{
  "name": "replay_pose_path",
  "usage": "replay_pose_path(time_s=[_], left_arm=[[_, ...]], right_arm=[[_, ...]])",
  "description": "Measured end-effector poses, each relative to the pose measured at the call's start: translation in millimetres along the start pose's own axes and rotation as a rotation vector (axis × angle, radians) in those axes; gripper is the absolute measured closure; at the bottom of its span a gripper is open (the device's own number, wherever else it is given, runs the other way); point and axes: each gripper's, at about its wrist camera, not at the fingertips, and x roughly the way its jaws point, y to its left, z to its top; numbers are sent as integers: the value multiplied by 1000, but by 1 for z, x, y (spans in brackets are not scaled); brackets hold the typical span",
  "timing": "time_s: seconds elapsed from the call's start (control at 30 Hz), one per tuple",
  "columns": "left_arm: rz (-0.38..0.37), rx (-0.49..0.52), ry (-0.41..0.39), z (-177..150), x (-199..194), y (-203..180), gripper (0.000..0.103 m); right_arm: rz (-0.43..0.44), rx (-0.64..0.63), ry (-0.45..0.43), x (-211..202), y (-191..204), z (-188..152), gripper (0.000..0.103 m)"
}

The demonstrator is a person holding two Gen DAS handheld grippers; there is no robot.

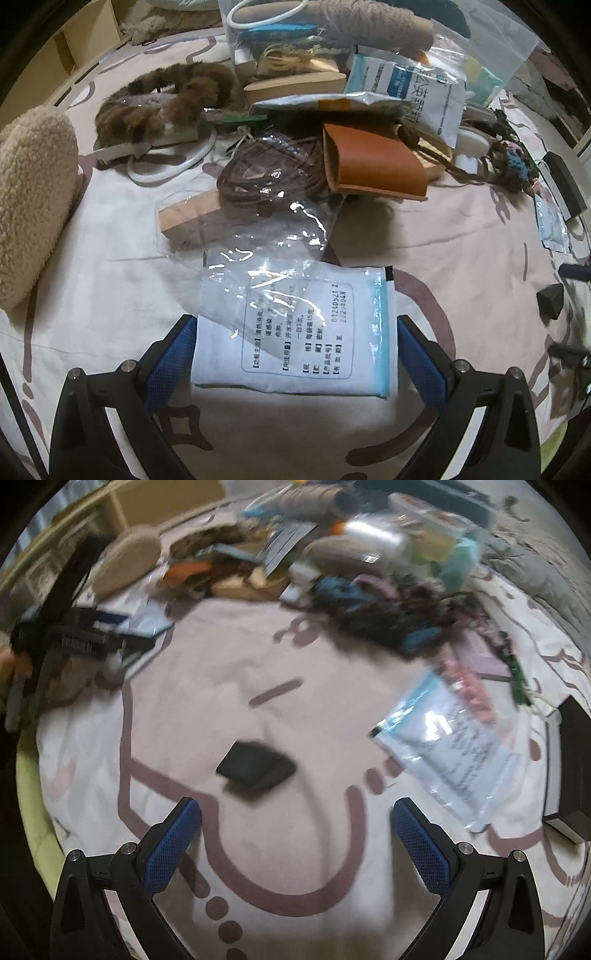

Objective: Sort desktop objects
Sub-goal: 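Grasp the white printed packet with the left gripper while the right approaches the black rubber piece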

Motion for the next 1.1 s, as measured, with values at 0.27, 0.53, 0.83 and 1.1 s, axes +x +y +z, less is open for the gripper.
replay_pose_path(time_s=[0.27, 0.53, 0.83, 1.1], left_arm=[[19, 17, 15, 2, 3, 3, 0], [12, 9, 31, 9, 4, 10, 0], [-3, -13, 27, 14, -1, 29, 12], [-5, -7, 33, 17, -4, 40, 21]], right_arm=[[-17, 2, 3, 6, 3, 0, 0], [-36, 36, -2, 12, 3, 3, 0], [-53, 79, 61, 15, 3, 13, 0], [9, 181, 63, 6, -5, 18, 0]])
